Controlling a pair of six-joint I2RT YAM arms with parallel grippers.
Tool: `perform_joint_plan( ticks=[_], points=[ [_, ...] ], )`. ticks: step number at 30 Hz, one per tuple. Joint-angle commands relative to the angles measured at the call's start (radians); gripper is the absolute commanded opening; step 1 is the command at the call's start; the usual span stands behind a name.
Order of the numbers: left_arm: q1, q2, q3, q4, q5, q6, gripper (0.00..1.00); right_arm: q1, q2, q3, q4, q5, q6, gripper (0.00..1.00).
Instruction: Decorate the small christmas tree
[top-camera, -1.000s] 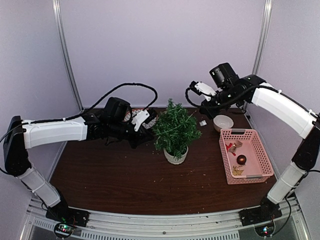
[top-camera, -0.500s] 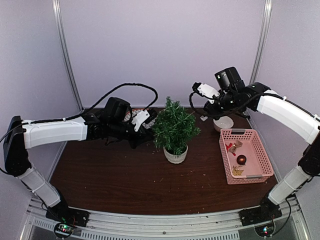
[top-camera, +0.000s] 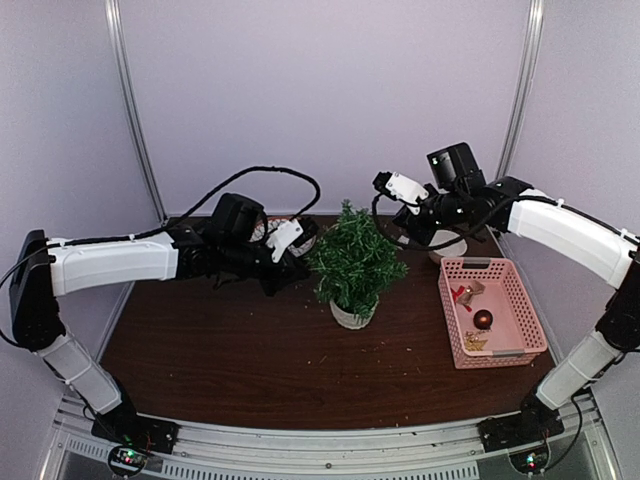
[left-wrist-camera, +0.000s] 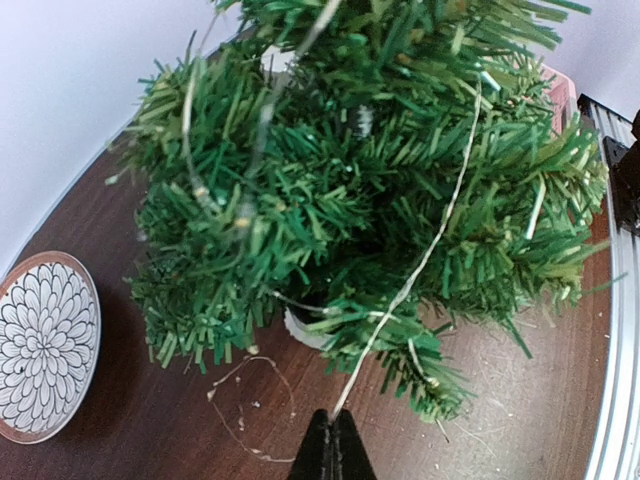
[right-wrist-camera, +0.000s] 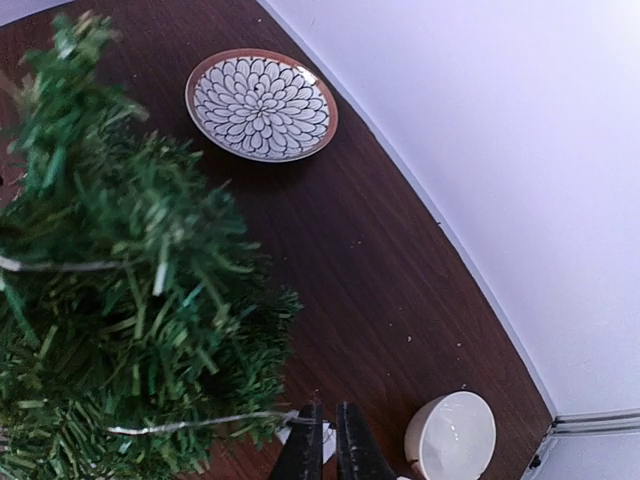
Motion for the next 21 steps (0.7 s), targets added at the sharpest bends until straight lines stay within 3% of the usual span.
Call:
perform_joint_plan(
  ticks=[1,10,16,21],
  points=[
    [-0.016,0.030,0.048,0.030,-0.016,0.040,0.00,-0.007,0.008,-0.031,0.061,-0.090,-0.044,0.10],
    [-0.025,0.021,0.032,0.027,-0.034,0.022,0.00,-0.007,0.009,-0.044,0.052,-0.112,-0.018,0.19],
    [-0.024,-0.042,-0.026,0.022,-0.027,-0.018,0.37,-0.007,-0.008,-0.039,0.022,-0.104,-0.005,0.38],
    [-0.011,-0.139,-0.120,0.035,-0.036,-0.095,0.46,-0.007,-0.040,-0.045,-0.001,-0.103,0.008,0.55]
  ],
)
